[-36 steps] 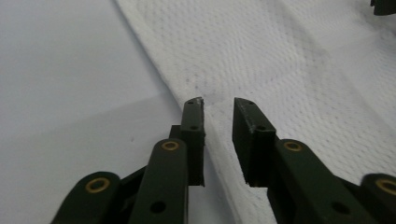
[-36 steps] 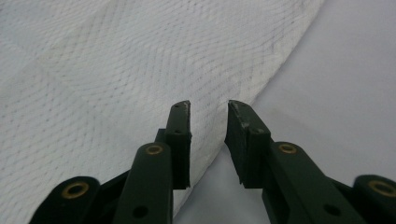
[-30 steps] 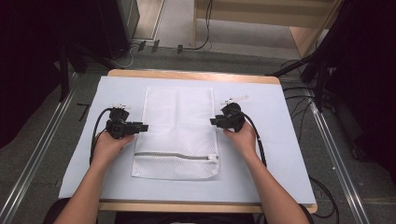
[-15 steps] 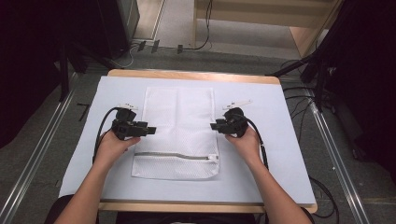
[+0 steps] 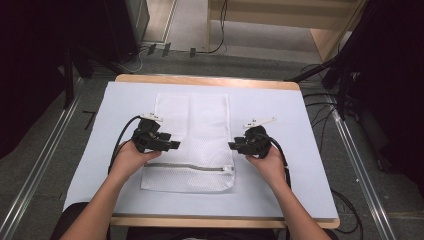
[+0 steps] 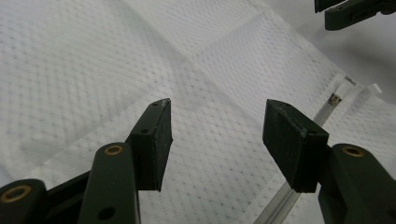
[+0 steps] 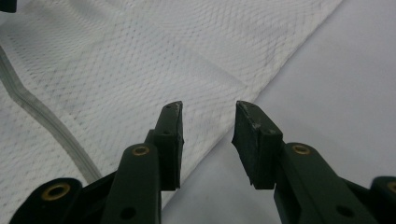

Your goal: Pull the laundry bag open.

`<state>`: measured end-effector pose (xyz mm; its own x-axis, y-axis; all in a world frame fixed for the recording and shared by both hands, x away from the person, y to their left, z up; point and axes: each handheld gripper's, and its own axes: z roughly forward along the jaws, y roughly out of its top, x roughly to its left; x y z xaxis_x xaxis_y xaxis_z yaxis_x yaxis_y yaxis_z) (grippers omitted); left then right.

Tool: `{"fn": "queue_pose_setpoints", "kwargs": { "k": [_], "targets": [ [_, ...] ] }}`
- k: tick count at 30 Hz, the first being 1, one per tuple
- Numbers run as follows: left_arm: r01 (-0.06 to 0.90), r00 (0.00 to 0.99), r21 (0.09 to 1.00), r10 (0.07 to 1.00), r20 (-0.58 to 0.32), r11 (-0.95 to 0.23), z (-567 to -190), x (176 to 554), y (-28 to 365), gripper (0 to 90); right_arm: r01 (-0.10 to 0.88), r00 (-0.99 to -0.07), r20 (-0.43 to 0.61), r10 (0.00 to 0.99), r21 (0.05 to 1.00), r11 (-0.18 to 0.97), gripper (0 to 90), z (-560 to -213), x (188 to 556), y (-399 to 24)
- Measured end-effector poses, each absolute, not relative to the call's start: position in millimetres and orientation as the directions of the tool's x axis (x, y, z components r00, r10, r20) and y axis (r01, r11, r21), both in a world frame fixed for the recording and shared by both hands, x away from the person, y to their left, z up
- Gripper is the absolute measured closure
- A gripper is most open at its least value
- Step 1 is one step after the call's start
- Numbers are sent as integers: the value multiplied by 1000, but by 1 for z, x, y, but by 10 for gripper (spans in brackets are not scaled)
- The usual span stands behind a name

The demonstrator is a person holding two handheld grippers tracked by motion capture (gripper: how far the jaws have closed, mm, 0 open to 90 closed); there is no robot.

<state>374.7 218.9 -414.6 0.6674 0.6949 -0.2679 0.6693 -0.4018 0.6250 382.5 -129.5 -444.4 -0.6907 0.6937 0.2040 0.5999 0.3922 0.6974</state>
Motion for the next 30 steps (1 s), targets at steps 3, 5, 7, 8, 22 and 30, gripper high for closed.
{"fn": "queue_pose_setpoints", "kwargs": {
  "k": [3,5,7,8,22,30],
  "targets": [
    [665,676,624,686,-270,-410,-416,375,214,407,604,-687,210,696,697,386,637,-443,375,-133],
    [661,682,624,681,-268,-417,-417,375,211,400,603,-687,211,695,698,385,636,-443,371,-134],
    [659,685,624,678,-267,-420,-417,374,208,394,605,-687,213,694,697,386,636,-444,367,-136],
    [655,688,627,675,-267,-420,-417,374,207,392,604,-690,214,692,697,386,636,-444,366,-136],
    [638,700,640,669,-250,-429,-417,372,202,379,629,-702,256,665,659,411,814,-450,345,-135],
    [635,701,643,669,-248,-427,-417,372,202,380,633,-723,271,636,628,452,900,-457,345,-125]
  ]
}}
